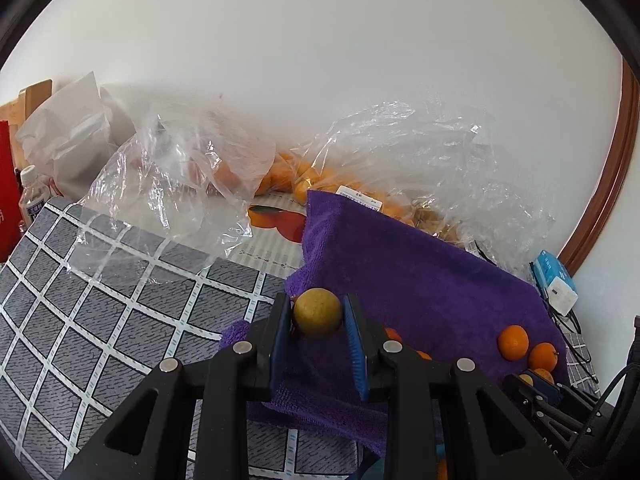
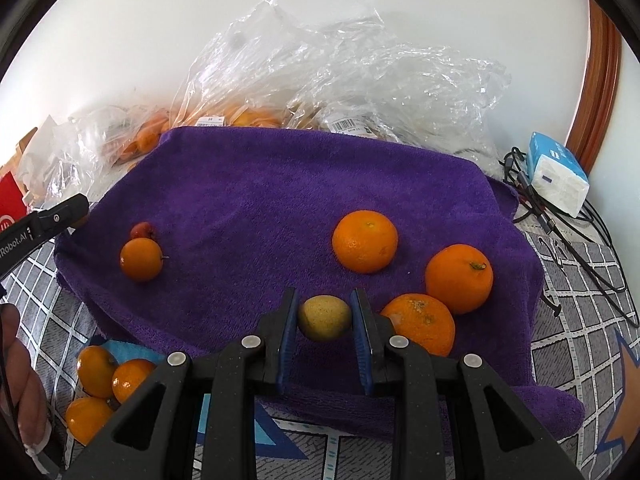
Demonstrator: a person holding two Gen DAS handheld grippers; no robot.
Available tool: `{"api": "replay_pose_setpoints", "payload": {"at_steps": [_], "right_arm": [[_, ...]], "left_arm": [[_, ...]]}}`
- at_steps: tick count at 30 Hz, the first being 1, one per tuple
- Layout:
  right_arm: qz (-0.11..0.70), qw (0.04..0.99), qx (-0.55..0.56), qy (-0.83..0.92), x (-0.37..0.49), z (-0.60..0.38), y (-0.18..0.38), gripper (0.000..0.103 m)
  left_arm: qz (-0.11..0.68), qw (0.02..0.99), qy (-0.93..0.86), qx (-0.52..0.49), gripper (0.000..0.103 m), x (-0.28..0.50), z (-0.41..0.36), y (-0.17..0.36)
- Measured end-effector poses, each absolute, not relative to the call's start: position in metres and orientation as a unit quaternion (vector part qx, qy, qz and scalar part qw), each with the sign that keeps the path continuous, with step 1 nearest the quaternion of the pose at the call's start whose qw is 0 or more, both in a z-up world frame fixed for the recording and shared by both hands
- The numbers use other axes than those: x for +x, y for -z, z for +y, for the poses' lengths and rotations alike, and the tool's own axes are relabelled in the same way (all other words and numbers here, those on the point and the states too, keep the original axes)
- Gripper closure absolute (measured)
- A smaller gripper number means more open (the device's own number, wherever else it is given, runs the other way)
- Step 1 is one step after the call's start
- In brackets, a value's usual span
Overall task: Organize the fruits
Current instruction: 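Open the right tool onto the towel while the left tool releases its fruit there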
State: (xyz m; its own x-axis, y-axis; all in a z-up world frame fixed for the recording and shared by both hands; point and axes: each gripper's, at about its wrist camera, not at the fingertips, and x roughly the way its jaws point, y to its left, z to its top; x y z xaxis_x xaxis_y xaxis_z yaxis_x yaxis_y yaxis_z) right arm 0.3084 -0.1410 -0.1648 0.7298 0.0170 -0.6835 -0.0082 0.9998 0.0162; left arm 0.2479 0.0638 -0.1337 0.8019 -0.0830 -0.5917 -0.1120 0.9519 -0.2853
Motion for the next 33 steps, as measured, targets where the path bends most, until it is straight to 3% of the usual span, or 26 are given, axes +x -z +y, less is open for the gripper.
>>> {"api": "replay_pose_setpoints", "payload": {"at_steps": [7,9,11,13,33], "right_arm": [[0.368,0.93,0.006,-0.009,0.307,-0.141,0.165,0.075],[0.367,0.93,0.009,-0.012,0.307,-0.142,0.164,0.07],[0.363,0.932,0.01,-0.018,0.305,-0.141,0.162,0.058],[0.357,0.934,0.004,-0.02,0.303,-0.138,0.16,0.056],[0.326,0.944,0.055,-0.006,0.294,-0.155,0.144,0.051]], "left_arm": [[0.321,0.931,0.015,-0.174,0.077,0.25,0.064,0.137],[0.319,0.931,0.026,-0.175,0.077,0.25,0.062,0.136],[0.321,0.931,0.032,-0.169,0.077,0.249,0.058,0.137],[0.327,0.93,0.039,-0.164,0.077,0.251,0.055,0.138],[0.372,0.919,0.036,-0.128,0.077,0.257,0.037,0.148]]}}
